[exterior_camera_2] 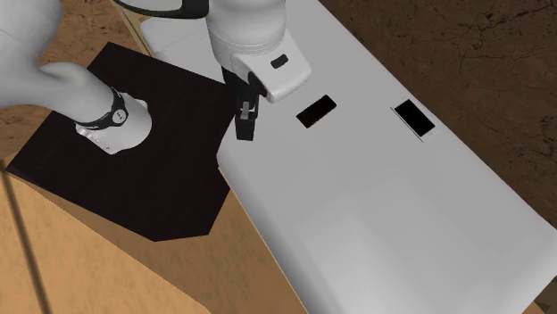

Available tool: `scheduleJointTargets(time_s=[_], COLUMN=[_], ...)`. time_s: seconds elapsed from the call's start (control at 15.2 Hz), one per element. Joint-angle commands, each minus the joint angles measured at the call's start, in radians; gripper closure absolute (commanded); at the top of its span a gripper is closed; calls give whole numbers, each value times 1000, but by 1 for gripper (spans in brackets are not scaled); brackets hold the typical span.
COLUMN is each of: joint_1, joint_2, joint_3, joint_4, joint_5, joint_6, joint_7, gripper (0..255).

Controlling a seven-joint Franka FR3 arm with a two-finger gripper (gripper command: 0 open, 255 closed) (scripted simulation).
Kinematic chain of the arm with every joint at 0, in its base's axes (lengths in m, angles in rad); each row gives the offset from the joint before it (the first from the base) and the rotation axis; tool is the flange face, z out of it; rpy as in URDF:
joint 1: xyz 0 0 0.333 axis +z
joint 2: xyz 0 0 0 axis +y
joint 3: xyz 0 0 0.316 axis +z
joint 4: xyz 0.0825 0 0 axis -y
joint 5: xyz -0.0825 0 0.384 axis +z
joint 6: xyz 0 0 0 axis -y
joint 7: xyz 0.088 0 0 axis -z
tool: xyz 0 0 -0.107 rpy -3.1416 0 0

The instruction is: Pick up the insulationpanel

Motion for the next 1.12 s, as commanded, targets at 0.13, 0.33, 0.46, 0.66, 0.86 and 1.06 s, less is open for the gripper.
scheduleJointTargets(time_s=[0.13, 0.33, 0.46, 0.66, 0.86, 1.06], joint_1=[24, 42, 53, 69, 86, 106], joint_2=[147, 254, 326, 432, 537, 640], joint_3=[14, 29, 40, 56, 73, 87], joint_4=[39, 77, 107, 159, 219, 285], joint_5=[5, 7, 5, -2, -14, -32], joint_6=[125, 206, 254, 319, 374, 420], joint_7=[-49, -82, -102, -129, -153, -175], gripper=[0, 0, 0, 0, 0, 0])
